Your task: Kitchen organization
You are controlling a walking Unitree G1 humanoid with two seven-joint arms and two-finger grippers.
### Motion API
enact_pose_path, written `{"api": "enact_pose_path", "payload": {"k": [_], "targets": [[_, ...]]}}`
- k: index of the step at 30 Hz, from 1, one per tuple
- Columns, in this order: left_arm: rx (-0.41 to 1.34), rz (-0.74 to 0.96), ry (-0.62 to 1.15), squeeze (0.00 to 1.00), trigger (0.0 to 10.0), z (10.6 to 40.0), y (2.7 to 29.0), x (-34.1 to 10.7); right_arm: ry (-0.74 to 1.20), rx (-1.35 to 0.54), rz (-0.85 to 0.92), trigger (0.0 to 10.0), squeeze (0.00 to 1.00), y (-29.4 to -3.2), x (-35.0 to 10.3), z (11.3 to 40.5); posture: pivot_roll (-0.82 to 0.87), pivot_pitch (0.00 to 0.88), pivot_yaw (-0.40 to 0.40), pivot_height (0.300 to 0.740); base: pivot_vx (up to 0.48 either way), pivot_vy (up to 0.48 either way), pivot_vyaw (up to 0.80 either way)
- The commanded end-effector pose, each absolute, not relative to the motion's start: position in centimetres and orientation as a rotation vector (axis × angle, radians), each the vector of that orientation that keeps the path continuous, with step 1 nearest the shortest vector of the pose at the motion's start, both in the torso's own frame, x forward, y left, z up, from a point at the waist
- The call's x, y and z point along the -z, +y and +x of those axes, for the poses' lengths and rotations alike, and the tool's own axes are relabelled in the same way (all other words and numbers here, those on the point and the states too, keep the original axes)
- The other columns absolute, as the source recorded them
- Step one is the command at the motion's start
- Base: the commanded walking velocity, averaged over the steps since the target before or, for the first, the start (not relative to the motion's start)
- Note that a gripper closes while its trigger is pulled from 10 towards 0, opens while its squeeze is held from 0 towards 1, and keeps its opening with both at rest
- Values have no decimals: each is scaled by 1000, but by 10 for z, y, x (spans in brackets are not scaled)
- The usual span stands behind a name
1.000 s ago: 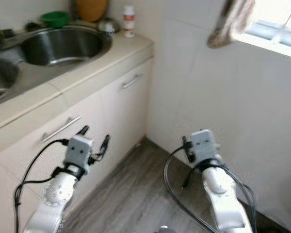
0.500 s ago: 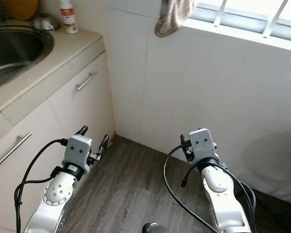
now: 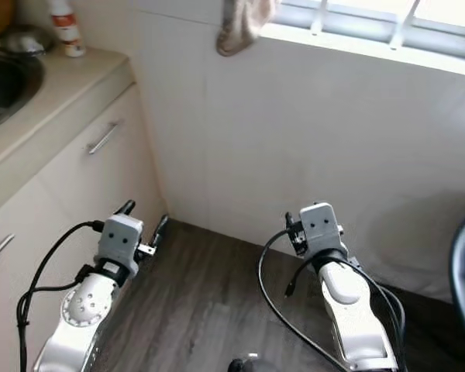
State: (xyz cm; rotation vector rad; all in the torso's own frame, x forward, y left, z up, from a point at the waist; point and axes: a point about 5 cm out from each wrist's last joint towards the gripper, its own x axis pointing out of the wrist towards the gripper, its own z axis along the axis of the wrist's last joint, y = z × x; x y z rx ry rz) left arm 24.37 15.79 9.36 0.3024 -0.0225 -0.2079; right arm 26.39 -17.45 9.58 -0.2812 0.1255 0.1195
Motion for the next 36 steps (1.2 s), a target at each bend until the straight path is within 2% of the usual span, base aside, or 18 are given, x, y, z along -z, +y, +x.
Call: {"api": "enact_pose_path", "payload": {"k": [1, 6, 11, 24, 30, 36], "targets": [[235, 298, -22, 0, 10000, 242, 153, -92, 139, -108, -273, 10000, 0, -178, -93, 262, -44, 35, -45, 740, 0, 0, -800], [233, 290, 2, 0, 10000, 243, 153, -89, 142, -107, -272, 10000, 0, -178, -92, 262, -47, 30, -44, 740, 0, 0, -800], [231, 272, 3, 0, 10000, 244, 154, -88, 144, -109, -275, 10000, 0, -178, -92, 261, -47, 28, -45, 740, 0, 480, -795], [249, 295, -8, 0, 10000, 244, 152, -88, 138, -115, -288, 10000, 0, -178, -92, 261, -55, 24, -40, 740, 0, 0, -746], [250, 298, -8, 0, 10000, 244, 151, -88, 141, -115, -287, 10000, 0, -178, -92, 261, -55, 28, -40, 740, 0, 0, -146], [248, 294, -14, 0, 10000, 245, 150, -89, 136, -122, -295, 10000, 0, -177, -92, 262, -55, 31, -42, 740, 0, -452, -736]]}}
